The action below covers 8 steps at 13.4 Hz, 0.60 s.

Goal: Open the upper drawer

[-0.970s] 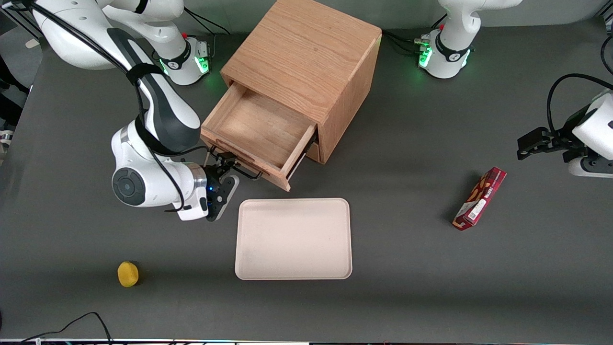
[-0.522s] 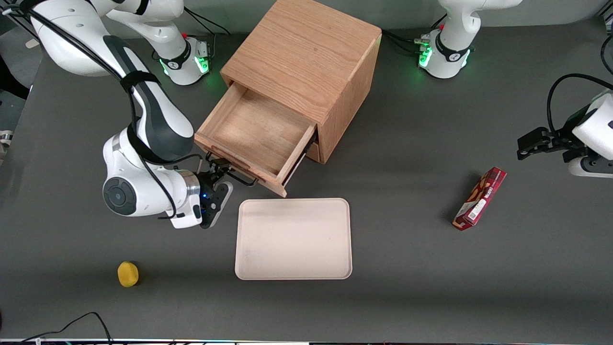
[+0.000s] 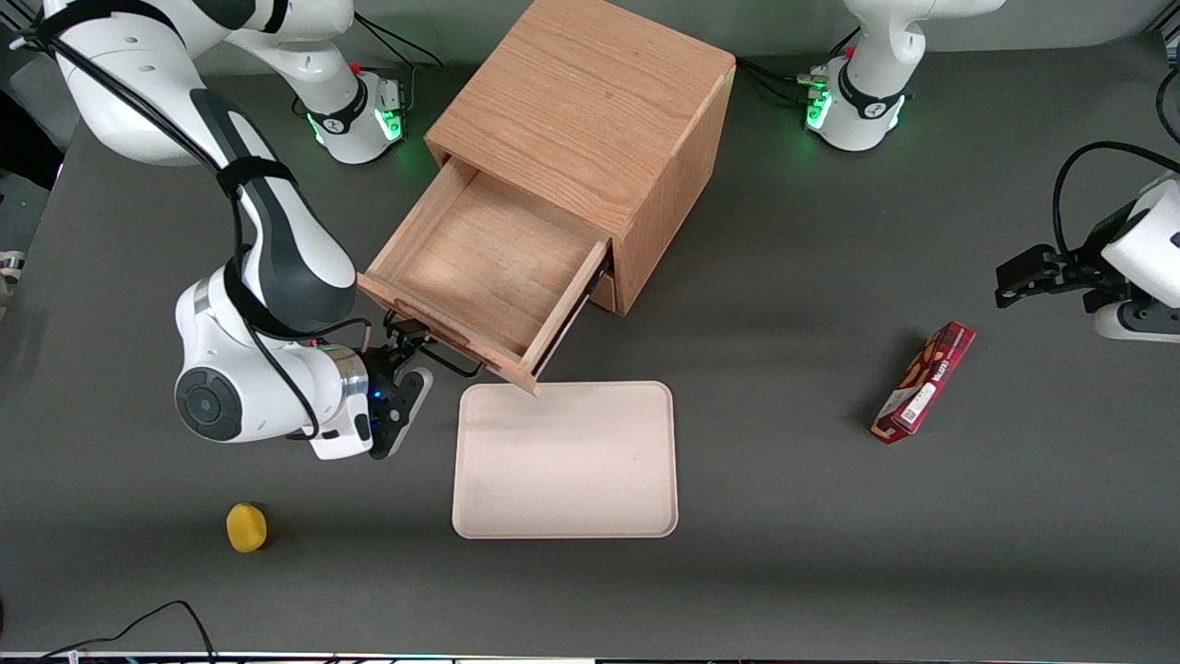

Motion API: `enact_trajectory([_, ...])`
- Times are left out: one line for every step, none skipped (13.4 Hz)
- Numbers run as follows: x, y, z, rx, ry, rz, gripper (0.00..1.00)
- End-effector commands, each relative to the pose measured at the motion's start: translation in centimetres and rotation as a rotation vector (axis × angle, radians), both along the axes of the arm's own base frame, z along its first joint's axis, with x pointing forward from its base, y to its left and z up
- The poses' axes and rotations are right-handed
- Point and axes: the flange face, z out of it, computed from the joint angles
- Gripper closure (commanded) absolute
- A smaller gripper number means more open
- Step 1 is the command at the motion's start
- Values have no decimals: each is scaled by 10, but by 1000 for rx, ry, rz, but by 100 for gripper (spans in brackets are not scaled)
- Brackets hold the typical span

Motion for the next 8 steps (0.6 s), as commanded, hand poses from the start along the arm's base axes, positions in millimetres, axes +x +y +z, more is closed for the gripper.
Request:
enact_trajectory([8, -1, 6, 0, -8, 30, 0])
enact_trajectory([9, -1, 7, 0, -12, 30, 0])
enact_trajectory([9, -1, 10, 2, -16, 29, 0])
enact_trajectory([9, -2, 11, 1, -14, 28, 0])
enact_trajectory([7, -2, 17, -3, 3, 34, 0])
enact_trajectory([6, -4, 34, -6, 0, 35, 0])
enact_trajectory([4, -6, 53, -9, -4, 37, 0])
enact_trajectory([1, -9, 79, -13, -28, 26, 0])
